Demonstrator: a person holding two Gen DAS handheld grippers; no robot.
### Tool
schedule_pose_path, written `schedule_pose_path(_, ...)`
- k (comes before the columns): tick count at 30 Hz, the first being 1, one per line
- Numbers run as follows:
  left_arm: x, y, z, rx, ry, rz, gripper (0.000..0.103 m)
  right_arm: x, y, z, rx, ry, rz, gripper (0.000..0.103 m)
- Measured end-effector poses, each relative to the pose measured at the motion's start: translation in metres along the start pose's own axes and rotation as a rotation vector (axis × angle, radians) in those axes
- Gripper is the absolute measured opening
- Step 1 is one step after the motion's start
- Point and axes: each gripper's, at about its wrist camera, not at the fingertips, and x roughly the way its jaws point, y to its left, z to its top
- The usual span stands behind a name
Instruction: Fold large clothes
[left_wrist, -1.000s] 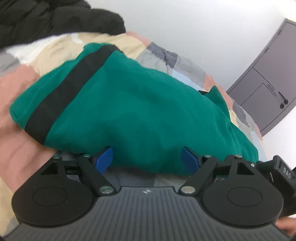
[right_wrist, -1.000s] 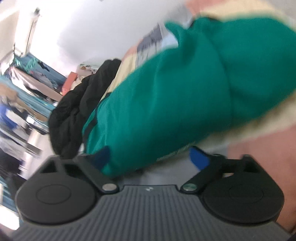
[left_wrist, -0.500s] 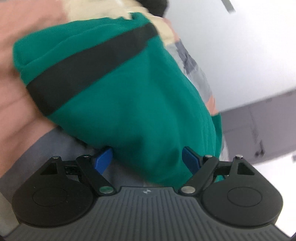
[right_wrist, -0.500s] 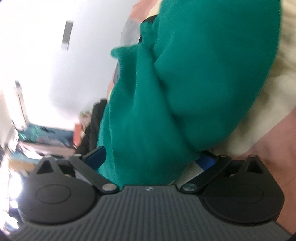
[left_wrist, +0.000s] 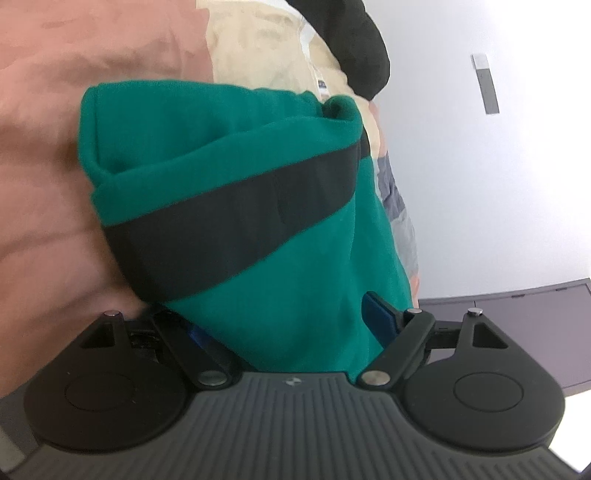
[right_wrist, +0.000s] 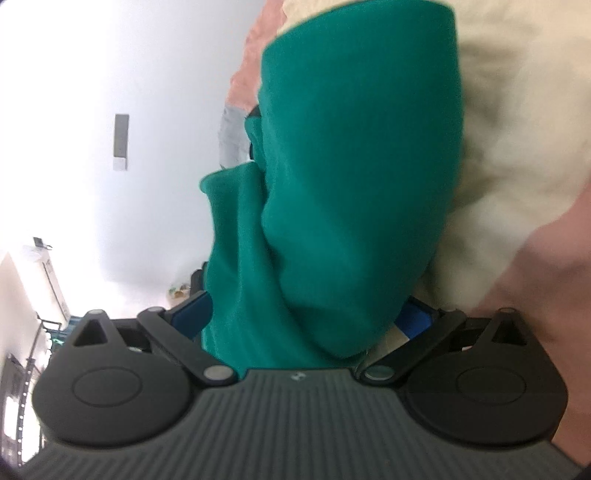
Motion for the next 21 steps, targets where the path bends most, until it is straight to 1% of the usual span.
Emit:
schedule_pose_path(2,0.001,-0.003,0.001,0.029,-0.021,0.026,0.078,0.007,0.003,0.0,-0.036,0.0,-0.018,0.103)
schedule_pose_path(3,0.001,-0.003,0.004,0.045,-0.03,0.041,0.073,0.009,0.005,0.0,-0.057,-0.002,-0.031,0.101)
schedule_pose_path(5,0.0,-0.003,0.001,0.082,-0.049,0.063,0.066,0.015,0.012,0.002,-0.106,-0.008,-0.055,0.082)
schedule_pose_path(6,-0.001,-0.006,-0.001,0.101,-0.058,0.072,0.061,0.015,0.013,0.002,-0.121,-0.01,-0.06,0.078)
schedule_pose_path(7,-0.002,-0.006,-0.003,0.119,-0.067,0.078,0.055,0.012,0.013,0.004,-0.132,-0.011,-0.058,0.069)
schedule_pose_path(8,-0.004,-0.006,-0.005,0.136,-0.076,0.08,0.052,0.009,0.014,0.006,-0.15,-0.012,-0.055,0.058)
schedule_pose_path(9,-0.007,-0.008,-0.006,0.154,-0.086,0.081,0.045,0.006,0.018,0.005,-0.173,-0.014,-0.054,0.054)
schedule_pose_path(10,-0.01,-0.011,-0.008,0.178,-0.097,0.082,0.039,0.004,0.023,0.004,-0.199,-0.018,-0.052,0.046)
schedule_pose_path(11,-0.012,-0.013,-0.01,0.204,-0.109,0.082,0.037,0.0,0.026,0.003,-0.224,-0.022,-0.05,0.04)
schedule_pose_path(13,-0.018,-0.019,-0.015,0.236,-0.127,0.076,0.029,-0.006,0.036,0.0,-0.285,-0.04,-0.046,0.034)
schedule_pose_path(15,-0.028,-0.025,-0.02,0.286,-0.139,0.067,0.025,-0.014,0.046,-0.004,-0.351,-0.069,-0.038,0.032)
schedule_pose_path(17,-0.044,-0.032,-0.026,0.324,-0.161,0.046,0.023,-0.024,0.053,-0.008,-0.385,-0.077,-0.028,0.032)
schedule_pose_path(21,-0.068,-0.04,-0.031,0.325,-0.163,0.016,0.022,-0.049,0.064,-0.015,-0.446,-0.084,-0.018,0.032)
